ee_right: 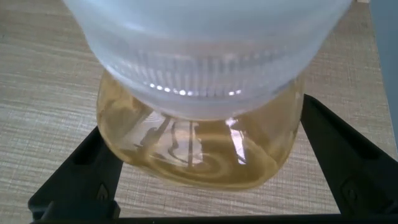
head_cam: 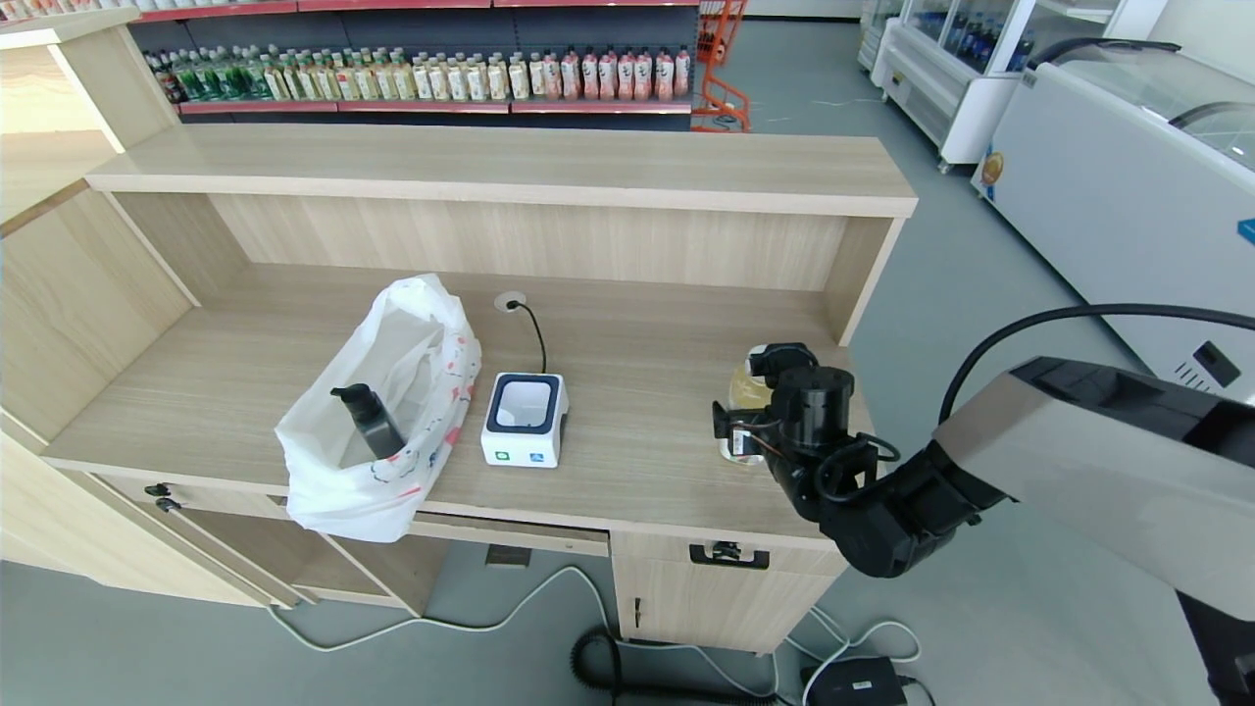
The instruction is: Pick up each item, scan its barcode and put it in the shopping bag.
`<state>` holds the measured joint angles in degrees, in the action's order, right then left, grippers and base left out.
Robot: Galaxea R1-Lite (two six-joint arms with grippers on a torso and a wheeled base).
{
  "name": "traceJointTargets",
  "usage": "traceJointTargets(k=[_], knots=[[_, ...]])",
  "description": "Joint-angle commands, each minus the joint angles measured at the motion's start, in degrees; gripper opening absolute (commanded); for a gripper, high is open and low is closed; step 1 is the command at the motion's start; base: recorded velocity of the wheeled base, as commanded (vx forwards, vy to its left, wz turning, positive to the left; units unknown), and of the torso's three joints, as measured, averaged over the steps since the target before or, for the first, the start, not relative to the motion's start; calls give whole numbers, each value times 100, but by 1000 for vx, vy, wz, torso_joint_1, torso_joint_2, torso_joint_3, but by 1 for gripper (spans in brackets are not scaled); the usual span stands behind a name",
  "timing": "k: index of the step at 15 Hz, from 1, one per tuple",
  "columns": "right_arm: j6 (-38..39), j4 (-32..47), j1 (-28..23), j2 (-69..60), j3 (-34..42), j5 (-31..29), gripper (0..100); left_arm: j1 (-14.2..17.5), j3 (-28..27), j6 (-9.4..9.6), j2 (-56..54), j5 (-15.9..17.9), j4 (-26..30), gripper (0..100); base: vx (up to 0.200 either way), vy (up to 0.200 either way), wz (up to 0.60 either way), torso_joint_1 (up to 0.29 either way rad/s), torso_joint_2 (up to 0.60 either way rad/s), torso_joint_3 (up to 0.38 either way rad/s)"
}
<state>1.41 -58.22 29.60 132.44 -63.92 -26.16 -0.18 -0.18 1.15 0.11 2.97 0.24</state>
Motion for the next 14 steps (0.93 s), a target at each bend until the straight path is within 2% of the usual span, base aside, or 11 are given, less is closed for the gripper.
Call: traceJointTargets(k=[1,7,8,14], knots=[[-45,-5,-7,107,-95,6,100,1,1,0,-2,1,2,0,0,0,0,0,0,0],[-124,-5,-51,256,-306,120,100,1,9,0,-2,1,2,0,0,0,0,0,0,0],[-159,13,-51,283,-367,138,0,1,1,0,-2,1,2,0,0,0,0,0,0,0],[-212,-14,-86,300,-411,138,0,1,1,0,-2,1,2,0,0,0,0,0,0,0]])
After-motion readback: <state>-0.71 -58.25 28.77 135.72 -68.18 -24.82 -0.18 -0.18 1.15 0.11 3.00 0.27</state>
